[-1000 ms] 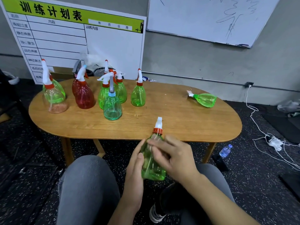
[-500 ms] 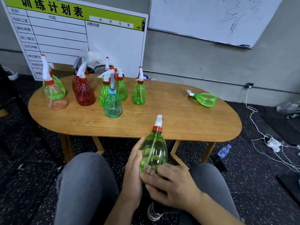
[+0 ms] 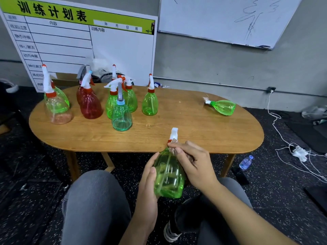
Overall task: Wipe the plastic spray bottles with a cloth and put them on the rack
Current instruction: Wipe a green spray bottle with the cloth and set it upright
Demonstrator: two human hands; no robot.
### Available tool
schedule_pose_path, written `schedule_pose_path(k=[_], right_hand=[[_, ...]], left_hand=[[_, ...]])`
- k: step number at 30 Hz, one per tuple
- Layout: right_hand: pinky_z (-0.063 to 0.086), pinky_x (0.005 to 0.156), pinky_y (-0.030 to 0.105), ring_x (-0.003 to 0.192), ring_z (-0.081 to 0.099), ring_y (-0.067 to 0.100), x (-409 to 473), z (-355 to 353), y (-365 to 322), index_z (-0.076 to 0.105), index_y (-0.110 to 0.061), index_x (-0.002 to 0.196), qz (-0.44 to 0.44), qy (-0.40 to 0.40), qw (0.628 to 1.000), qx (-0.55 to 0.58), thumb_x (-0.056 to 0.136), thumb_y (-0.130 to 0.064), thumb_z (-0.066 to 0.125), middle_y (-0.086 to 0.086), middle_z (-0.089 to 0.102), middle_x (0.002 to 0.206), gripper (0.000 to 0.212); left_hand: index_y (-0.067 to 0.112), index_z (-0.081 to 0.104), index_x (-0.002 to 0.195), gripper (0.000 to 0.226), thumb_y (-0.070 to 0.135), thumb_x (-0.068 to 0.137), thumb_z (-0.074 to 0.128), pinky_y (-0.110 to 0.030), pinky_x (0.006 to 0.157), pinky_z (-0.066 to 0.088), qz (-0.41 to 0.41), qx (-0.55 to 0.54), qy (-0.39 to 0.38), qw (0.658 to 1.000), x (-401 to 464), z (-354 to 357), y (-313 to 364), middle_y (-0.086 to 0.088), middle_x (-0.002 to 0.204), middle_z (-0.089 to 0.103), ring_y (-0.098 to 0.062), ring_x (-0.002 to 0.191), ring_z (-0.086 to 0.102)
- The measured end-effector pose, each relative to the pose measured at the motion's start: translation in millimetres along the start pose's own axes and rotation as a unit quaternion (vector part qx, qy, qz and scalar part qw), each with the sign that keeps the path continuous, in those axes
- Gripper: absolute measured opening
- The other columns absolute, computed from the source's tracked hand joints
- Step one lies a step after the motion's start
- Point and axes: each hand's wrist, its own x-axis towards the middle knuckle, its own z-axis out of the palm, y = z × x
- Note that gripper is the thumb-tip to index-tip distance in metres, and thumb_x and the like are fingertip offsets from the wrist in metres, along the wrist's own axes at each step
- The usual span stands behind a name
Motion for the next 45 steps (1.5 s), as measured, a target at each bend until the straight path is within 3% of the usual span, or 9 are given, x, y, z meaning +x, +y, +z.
schedule_pose_path(k=[7, 14, 18, 21, 24, 29, 32, 40, 45], right_hand=[[0.039, 0.056, 0.024, 0.065, 0.048, 0.007, 1, 0, -9, 0.078, -0.023, 0.123, 0.001, 0.014, 1.000, 0.015, 0.104, -0.038, 0.057, -0.013, 0.053, 0.076, 0.032], [0.034, 0.063, 0.012, 0.065, 0.049, 0.001, 7, -4, -15, 0.079, -0.020, 0.120, -0.002, 0.042, 0.998, 0.036, 0.103, -0.033, 0.060, -0.023, 0.053, 0.077, 0.029], [0.034, 0.061, 0.016, 0.064, 0.047, 0.005, 7, -2, -12, 0.079, -0.023, 0.120, 0.014, 0.039, 0.999, 0.029, 0.103, -0.037, 0.058, -0.020, 0.052, 0.076, 0.031], [0.038, 0.062, 0.018, 0.067, 0.052, 0.006, -3, 2, -14, 0.079, -0.024, 0.120, 0.010, 0.028, 1.000, -0.004, 0.104, -0.038, 0.057, -0.018, 0.054, 0.078, 0.031], [0.047, 0.055, 0.027, 0.067, 0.053, 0.005, -18, 6, -22, 0.078, -0.022, 0.122, -0.054, 0.004, 0.997, -0.058, 0.104, -0.035, 0.059, -0.006, 0.057, 0.083, 0.029], [0.048, 0.062, 0.018, 0.076, 0.055, 0.006, -52, 4, -32, 0.081, -0.024, 0.113, -0.273, -0.074, 0.947, -0.154, 0.097, -0.028, 0.070, -0.010, 0.048, 0.093, 0.020], [0.052, 0.058, 0.025, 0.075, 0.060, 0.012, -50, -2, -31, 0.081, -0.026, 0.114, -0.304, -0.077, 0.935, -0.169, 0.096, -0.029, 0.071, -0.008, 0.051, 0.092, 0.020], [0.053, 0.054, 0.040, 0.067, 0.062, 0.014, 3, 3, -12, 0.079, -0.027, 0.119, -0.037, 0.020, 0.996, -0.075, 0.105, -0.046, 0.054, -0.003, 0.065, 0.084, 0.035], [0.055, 0.058, 0.040, 0.074, 0.065, 0.019, -19, 13, -21, 0.077, -0.027, 0.122, -0.084, 0.009, 0.993, -0.076, 0.106, -0.040, 0.056, 0.005, 0.067, 0.091, 0.029]], left_hand=[[0.043, 0.050, 0.150, 0.083, 0.068, 0.078, 0.081, -0.054, 0.107, 0.053, 0.023, 0.035, -0.013, 0.999, -5, 2, 3, 0.003, 0.143, 0.067, -0.026, 0.130, 0.066], [0.044, 0.052, 0.150, 0.055, 0.050, 0.096, 0.060, -0.048, 0.107, 0.053, 0.010, 0.016, -0.026, 0.999, -1, 0, 0, 0.005, 0.142, 0.069, -0.020, 0.130, 0.067], [0.037, 0.050, 0.151, 0.054, 0.046, 0.098, 0.047, -0.033, 0.089, 0.061, -0.006, 0.005, -0.034, 0.999, -1, 2, -1, 0.005, 0.136, 0.072, -0.019, 0.123, 0.071], [0.034, 0.048, 0.154, 0.055, 0.045, 0.100, 0.045, -0.038, 0.095, 0.059, -0.008, -0.002, -0.021, 1.000, 1, 1, 0, 0.002, 0.141, 0.070, -0.022, 0.126, 0.069], [0.033, 0.047, 0.154, 0.046, 0.041, 0.109, 0.047, -0.045, 0.105, 0.054, -0.001, -0.009, -0.015, 1.000, 0, -1, 1, 0.001, 0.144, 0.068, -0.023, 0.133, 0.065], [0.030, 0.046, 0.154, 0.046, 0.041, 0.110, 0.043, -0.039, 0.104, 0.055, 0.011, -0.025, -0.016, 0.999, -4, -1, 4, -0.011, 0.139, 0.070, -0.030, 0.130, 0.067], [0.029, 0.047, 0.154, 0.054, 0.041, 0.102, 0.041, -0.039, 0.106, 0.054, 0.010, -0.019, -0.021, 1.000, -4, 0, 6, -0.011, 0.140, 0.070, -0.029, 0.129, 0.067], [0.039, 0.053, 0.149, 0.051, 0.044, 0.099, 0.046, -0.052, 0.106, 0.053, 0.016, 0.049, 0.007, 0.999, 1, -3, -2, 0.007, 0.142, 0.068, -0.019, 0.129, 0.067], [0.033, 0.051, 0.152, 0.052, 0.039, 0.100, 0.044, -0.048, 0.110, 0.049, 0.003, 0.011, 0.019, 1.000, 2, -4, -1, 0.001, 0.144, 0.067, -0.022, 0.135, 0.064]])
